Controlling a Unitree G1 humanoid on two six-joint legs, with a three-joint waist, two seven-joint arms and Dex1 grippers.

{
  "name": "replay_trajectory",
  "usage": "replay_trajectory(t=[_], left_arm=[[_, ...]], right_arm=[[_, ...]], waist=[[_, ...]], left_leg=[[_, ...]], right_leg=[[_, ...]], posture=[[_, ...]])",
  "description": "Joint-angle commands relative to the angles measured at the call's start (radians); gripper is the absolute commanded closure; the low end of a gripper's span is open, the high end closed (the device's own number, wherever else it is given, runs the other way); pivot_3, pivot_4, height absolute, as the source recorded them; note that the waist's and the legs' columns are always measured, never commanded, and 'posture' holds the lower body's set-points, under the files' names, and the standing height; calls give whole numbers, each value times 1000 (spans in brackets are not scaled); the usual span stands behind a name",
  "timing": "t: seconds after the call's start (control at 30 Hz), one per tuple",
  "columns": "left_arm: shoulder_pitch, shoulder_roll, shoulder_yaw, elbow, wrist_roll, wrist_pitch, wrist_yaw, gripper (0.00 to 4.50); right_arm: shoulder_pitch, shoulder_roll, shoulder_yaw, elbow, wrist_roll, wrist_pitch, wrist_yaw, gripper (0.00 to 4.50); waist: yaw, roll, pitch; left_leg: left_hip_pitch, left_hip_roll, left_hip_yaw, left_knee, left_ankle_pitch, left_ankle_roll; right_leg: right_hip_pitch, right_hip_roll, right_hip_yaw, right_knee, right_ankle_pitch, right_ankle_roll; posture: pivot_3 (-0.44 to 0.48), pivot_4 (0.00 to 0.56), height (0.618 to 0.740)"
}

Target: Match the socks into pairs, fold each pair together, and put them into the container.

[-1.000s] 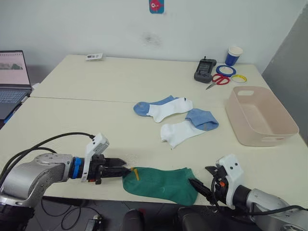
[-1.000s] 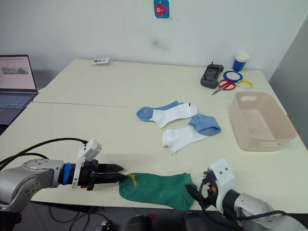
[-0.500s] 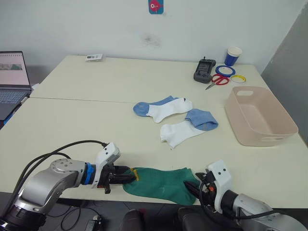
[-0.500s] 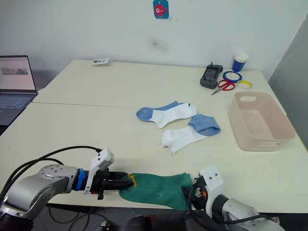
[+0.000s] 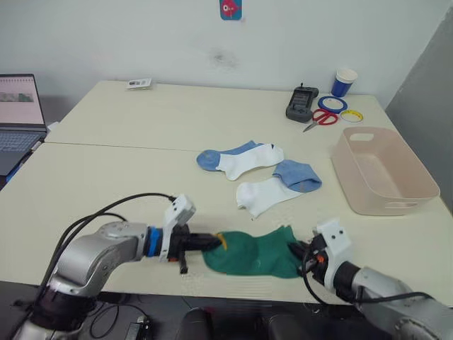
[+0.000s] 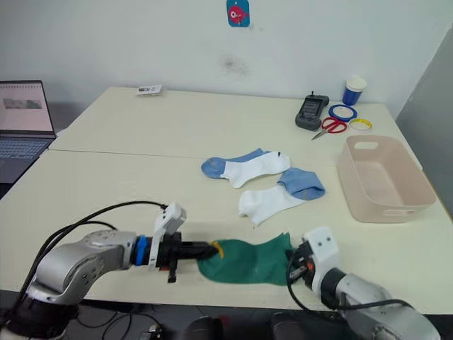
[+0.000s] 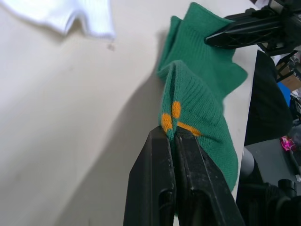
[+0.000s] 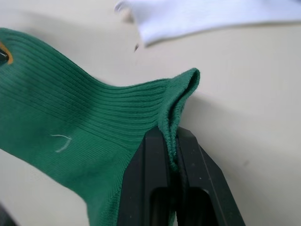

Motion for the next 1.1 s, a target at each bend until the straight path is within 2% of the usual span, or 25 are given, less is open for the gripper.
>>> replay_trajectory(t=[0.03, 0.2, 0.37, 0.47, 0.67, 0.8, 0.93, 1.03, 1.1], left_arm=[[-56, -36, -49, 74, 59, -27, 30, 4500], [-127, -92, -105, 237, 174, -134, 48, 4500], [-134, -85, -105, 271, 203, -158, 16, 4500], [-118, -49, -116, 247, 203, -153, -37, 4500], [-122, -68, -10, 230, 150, -205, -53, 4500], [-102, -59, 0, 225, 153, -221, -69, 4500], [-85, -53, -8, 224, 145, -173, -68, 4500], [-77, -53, -11, 216, 159, -185, -62, 3831], [-77, -55, 0, 228, 171, -195, -45, 3195]], right_arm=[[-43, -23, -42, 35, 7, 23, 19, 4466], [-88, -47, -35, 120, -40, 19, 22, 4466], [-84, -28, -26, 122, -76, 17, 0, 4466], [-64, -18, -24, 106, -102, -6, -6, 3669], [-27, 31, -92, 54, -91, -40, -6, 1585], [-7, 43, -102, 45, -102, -54, -4, 123], [-2, 48, -87, 46, -117, -62, -5, 53], [-1, 44, -77, 43, -123, -64, 4, 0], [2, 41, -71, 39, -126, -66, 7, 0]], waist=[[1, 0, 0], [1, 0, 0], [1, 0, 0], [0, 0, 0], [2, 0, 0], [0, 0, 0], [0, 0, 0], [0, 0, 0], [1, 0, 0]], left_leg=[[0, 0, 0, 0, 0, 0], [0, 0, 0, 0, 0, 0], [0, 0, 0, 0, 0, 0], [0, 0, 0, 0, 0, 0], [0, 0, 0, 0, 0, 0], [0, 0, 0, 0, 0, 0], [0, 0, 0, 0, 0, 0], [0, 0, 0, 0, 0, 0], [0, 0, 0, 0, 0, 0]], right_leg=[[0, 0, 0, 0, 0, 0], [0, 0, 0, 0, 0, 0], [0, 0, 0, 0, 0, 0], [0, 0, 0, 1, 0, 0], [0, 0, 0, 1, 0, 0], [0, 0, 0, 1, 0, 0], [0, 0, 0, 1, 0, 0], [0, 0, 0, 1, 0, 0], [0, 0, -1, 1, 0, 0]], posture=[[0, 150, 725], [0, 150, 725], [0, 150, 725], [0, 150, 725], [0, 150, 725], [0, 150, 725], [0, 150, 725], [0, 150, 725], [0, 150, 725]])
